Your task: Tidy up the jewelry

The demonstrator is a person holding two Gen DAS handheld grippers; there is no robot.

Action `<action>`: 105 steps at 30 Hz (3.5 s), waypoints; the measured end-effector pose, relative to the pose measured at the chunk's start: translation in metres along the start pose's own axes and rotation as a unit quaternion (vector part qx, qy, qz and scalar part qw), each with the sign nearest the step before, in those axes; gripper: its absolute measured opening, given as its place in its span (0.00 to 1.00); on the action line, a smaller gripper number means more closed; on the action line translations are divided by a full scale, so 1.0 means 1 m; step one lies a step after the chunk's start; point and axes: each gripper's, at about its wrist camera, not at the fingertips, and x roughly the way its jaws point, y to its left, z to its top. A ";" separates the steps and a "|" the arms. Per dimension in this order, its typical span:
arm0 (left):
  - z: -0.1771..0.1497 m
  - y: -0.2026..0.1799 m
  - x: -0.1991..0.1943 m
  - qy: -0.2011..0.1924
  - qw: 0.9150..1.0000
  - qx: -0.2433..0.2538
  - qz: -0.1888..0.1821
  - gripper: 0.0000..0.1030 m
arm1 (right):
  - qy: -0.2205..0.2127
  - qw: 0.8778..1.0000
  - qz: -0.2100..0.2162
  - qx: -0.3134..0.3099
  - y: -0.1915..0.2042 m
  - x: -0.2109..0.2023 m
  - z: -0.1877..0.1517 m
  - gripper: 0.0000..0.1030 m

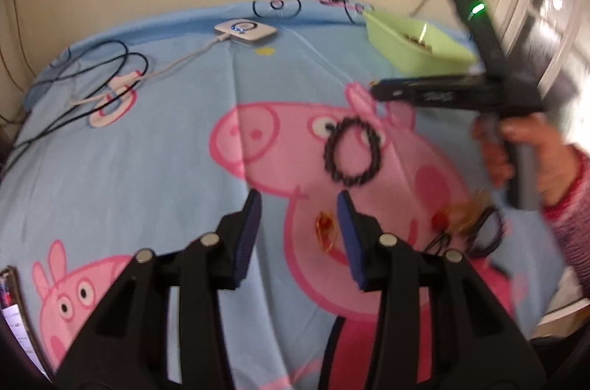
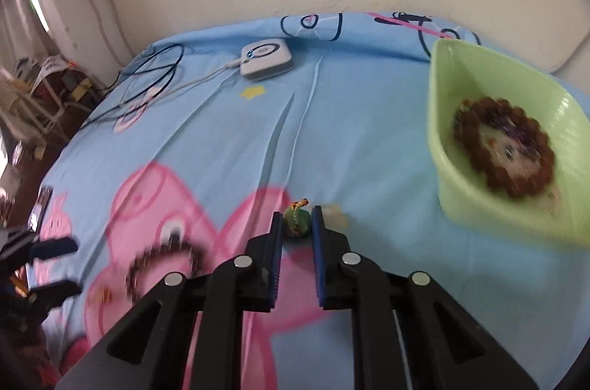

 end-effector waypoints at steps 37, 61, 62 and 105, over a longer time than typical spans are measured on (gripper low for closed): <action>0.222 -0.114 0.108 0.019 0.981 -0.009 -0.193 0.10 | -0.180 0.970 0.030 0.159 -0.134 -0.105 -0.006 0.00; 0.048 -0.051 0.006 0.021 0.983 -0.023 -0.179 0.41 | -0.053 0.991 0.121 0.035 -0.009 -0.121 -0.131 0.18; 0.037 -0.050 0.004 0.023 0.984 -0.024 -0.178 0.41 | -0.042 0.992 0.113 0.023 -0.002 -0.118 -0.136 0.18; -0.037 -0.047 -0.013 0.017 0.993 0.000 -0.114 0.04 | -0.030 0.993 0.099 -0.052 0.077 -0.101 -0.157 0.00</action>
